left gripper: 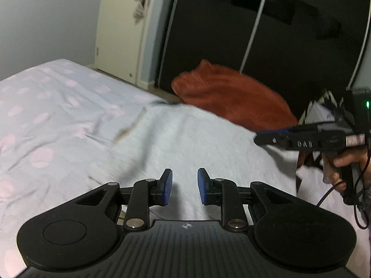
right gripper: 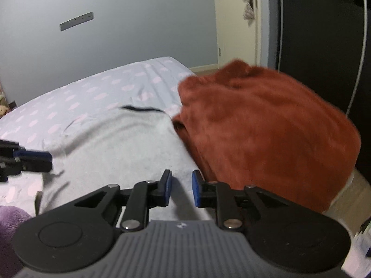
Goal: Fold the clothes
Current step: 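Open both tools to drop the shirt onto the striped garment pile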
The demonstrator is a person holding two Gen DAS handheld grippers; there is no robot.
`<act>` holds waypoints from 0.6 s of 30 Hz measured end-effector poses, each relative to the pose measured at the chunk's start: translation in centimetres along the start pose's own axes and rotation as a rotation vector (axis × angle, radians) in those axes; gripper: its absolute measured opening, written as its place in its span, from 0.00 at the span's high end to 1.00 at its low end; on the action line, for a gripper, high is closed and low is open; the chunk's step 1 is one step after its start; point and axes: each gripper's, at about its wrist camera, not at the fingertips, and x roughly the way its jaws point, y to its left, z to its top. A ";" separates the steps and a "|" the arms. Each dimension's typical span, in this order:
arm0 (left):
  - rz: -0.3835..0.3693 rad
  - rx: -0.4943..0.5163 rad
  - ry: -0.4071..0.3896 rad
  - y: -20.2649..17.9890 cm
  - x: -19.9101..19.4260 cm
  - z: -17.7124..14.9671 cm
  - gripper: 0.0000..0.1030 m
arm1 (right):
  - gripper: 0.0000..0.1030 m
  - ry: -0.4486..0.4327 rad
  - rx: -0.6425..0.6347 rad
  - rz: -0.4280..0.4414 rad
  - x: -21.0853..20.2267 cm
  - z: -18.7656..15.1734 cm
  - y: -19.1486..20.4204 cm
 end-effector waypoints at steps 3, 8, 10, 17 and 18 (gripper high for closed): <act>0.029 0.005 0.069 0.1 2.1 -0.8 0.82 | 0.80 0.003 0.039 0.004 0.7 -1.1 -0.6; 0.024 -0.014 0.130 1.1 3.6 -1.0 0.83 | 0.81 0.019 0.109 0.036 1.9 -2.1 -1.6; 0.025 -0.007 0.135 1.1 3.4 -0.8 0.83 | 0.81 0.013 0.103 0.031 1.3 -1.9 -1.6; 0.021 -0.019 0.122 1.5 2.8 -1.3 0.83 | 0.81 -0.012 0.100 -0.023 -2.4 -3.3 -2.2; 0.019 -0.014 0.118 1.4 2.8 -1.4 0.83 | 0.81 -0.016 0.114 -0.025 -2.8 -4.0 -2.5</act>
